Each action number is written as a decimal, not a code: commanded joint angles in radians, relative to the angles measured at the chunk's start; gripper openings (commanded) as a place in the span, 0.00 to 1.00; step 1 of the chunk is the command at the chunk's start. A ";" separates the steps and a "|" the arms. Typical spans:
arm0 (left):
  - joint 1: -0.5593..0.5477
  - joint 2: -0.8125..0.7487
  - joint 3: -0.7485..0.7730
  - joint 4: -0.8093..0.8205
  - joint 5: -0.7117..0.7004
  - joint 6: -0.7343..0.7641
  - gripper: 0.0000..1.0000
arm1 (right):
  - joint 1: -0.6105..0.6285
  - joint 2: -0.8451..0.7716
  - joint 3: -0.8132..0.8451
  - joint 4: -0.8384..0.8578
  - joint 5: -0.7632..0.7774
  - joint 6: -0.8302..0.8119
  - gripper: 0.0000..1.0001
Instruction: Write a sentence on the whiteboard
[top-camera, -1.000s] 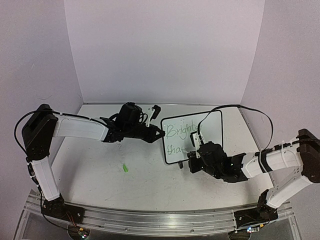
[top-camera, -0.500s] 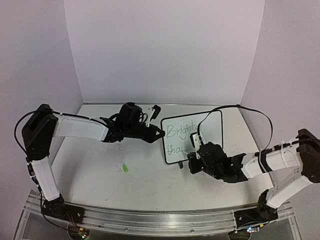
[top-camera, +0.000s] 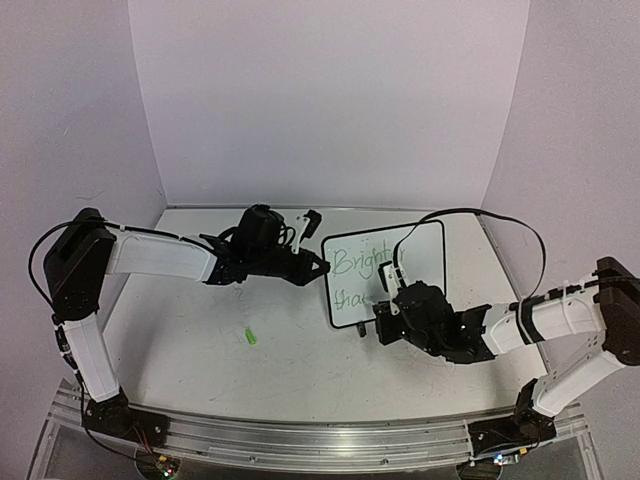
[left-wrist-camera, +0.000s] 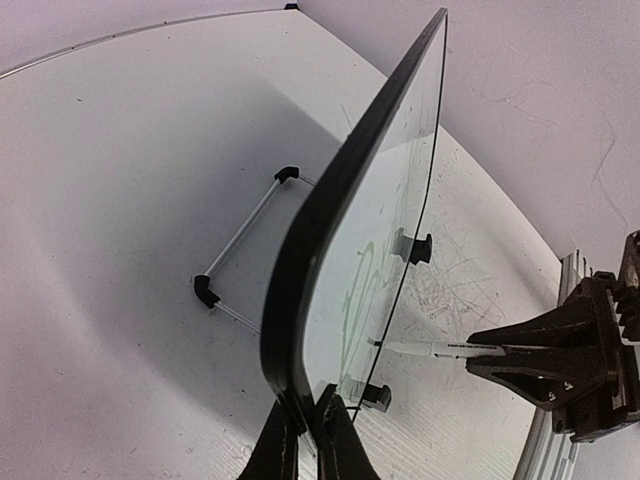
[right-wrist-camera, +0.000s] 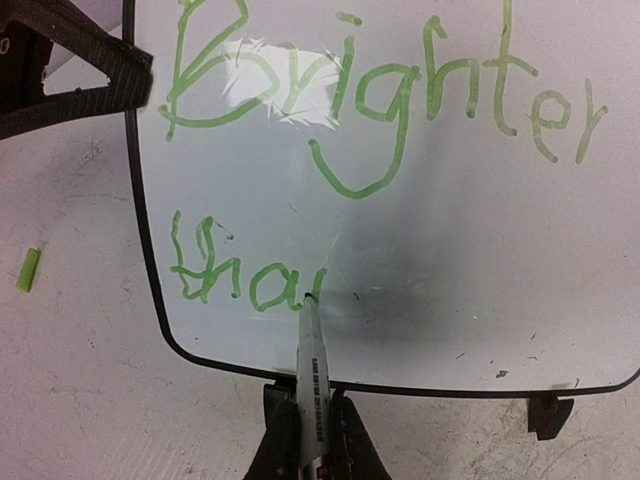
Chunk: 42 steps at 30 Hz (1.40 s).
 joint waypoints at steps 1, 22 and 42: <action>0.015 -0.008 0.038 -0.038 -0.080 0.040 0.00 | -0.019 0.003 0.048 0.038 0.053 -0.020 0.00; 0.015 -0.008 0.040 -0.038 -0.079 0.040 0.00 | -0.022 -0.034 0.002 -0.003 0.093 0.037 0.00; 0.015 -0.008 0.039 -0.040 -0.078 0.040 0.00 | -0.020 -0.005 -0.040 -0.030 0.030 0.099 0.00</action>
